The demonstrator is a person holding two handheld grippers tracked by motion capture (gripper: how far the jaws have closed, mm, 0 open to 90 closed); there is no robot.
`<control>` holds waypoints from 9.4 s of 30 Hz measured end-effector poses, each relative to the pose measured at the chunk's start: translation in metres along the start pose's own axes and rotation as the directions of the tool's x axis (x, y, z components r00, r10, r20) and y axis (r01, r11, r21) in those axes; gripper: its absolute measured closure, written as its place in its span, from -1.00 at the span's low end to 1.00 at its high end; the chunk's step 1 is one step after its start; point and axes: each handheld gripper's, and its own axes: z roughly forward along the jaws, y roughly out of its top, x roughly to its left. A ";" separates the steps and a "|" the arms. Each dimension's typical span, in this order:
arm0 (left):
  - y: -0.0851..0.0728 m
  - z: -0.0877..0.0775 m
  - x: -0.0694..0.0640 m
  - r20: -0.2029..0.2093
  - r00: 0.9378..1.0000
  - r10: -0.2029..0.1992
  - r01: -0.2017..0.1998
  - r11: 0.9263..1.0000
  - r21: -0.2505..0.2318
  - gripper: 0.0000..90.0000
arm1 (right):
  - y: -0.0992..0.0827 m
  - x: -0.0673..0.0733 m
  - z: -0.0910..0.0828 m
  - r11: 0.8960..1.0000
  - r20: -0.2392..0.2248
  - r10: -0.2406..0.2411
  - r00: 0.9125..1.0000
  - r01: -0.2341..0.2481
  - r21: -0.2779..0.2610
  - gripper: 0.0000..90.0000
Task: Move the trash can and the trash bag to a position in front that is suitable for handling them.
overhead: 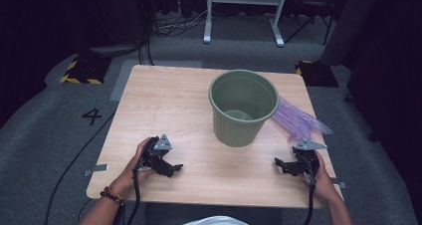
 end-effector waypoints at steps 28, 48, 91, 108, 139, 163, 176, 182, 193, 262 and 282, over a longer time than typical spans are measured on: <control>-0.007 -0.007 0.000 0.012 1.000 0.012 -0.012 1.000 0.001 -1.00 | 0.003 0.002 -0.001 0.998 -0.038 -0.055 0.998 0.054 -0.020 -0.65; -0.007 -0.007 0.000 0.012 1.000 0.011 -0.011 1.000 0.001 -1.00 | 0.065 0.021 0.012 0.971 -0.128 -0.213 0.969 0.195 -0.139 -0.64; -0.007 -0.007 0.000 0.012 1.000 0.013 -0.013 1.000 0.000 -1.00 | 0.096 0.061 0.037 0.933 -0.208 -0.334 0.919 0.293 -0.208 -0.63; -0.007 -0.007 0.000 0.012 1.000 0.012 -0.012 1.000 0.000 -1.00 | 0.061 -0.058 -0.023 0.967 0.186 -0.120 0.975 0.157 -0.201 -0.27; -0.007 -0.007 0.000 0.012 1.000 0.012 -0.012 1.000 0.000 -1.00 | 0.024 -0.098 0.019 0.997 0.010 0.064 0.998 -0.063 -0.047 0.80; -0.007 -0.007 0.000 0.012 1.000 0.013 -0.013 1.000 0.000 -1.00 | 0.055 0.033 0.036 0.991 -0.194 -0.105 0.975 0.118 0.056 0.09; -0.007 -0.007 0.000 0.012 1.000 0.013 -0.013 1.000 0.000 -1.00 | 0.069 0.057 -0.011 0.973 -0.207 -0.231 0.951 0.223 -0.058 -0.23; -0.007 -0.007 0.000 0.012 1.000 0.013 -0.013 1.000 0.000 -1.00 | 0.070 0.034 -0.042 0.958 -0.079 -0.274 0.959 0.265 -0.109 -0.18; -0.007 -0.007 0.000 0.012 1.000 0.012 -0.012 1.000 0.000 -1.00 | 0.051 -0.050 -0.041 0.984 0.065 -0.125 0.990 0.132 -0.121 -0.26; 0.002 0.000 -0.014 0.005 1.000 0.010 -0.010 1.000 -0.007 -0.88 | 0.057 0.138 0.029 0.897 -0.436 -0.431 0.790 0.426 -0.114 -0.08; 0.001 0.000 -0.012 0.013 1.000 0.017 -0.017 1.000 -0.014 -0.88 | 0.046 0.070 -0.037 0.918 -0.249 -0.370 0.895 0.310 -0.248 0.22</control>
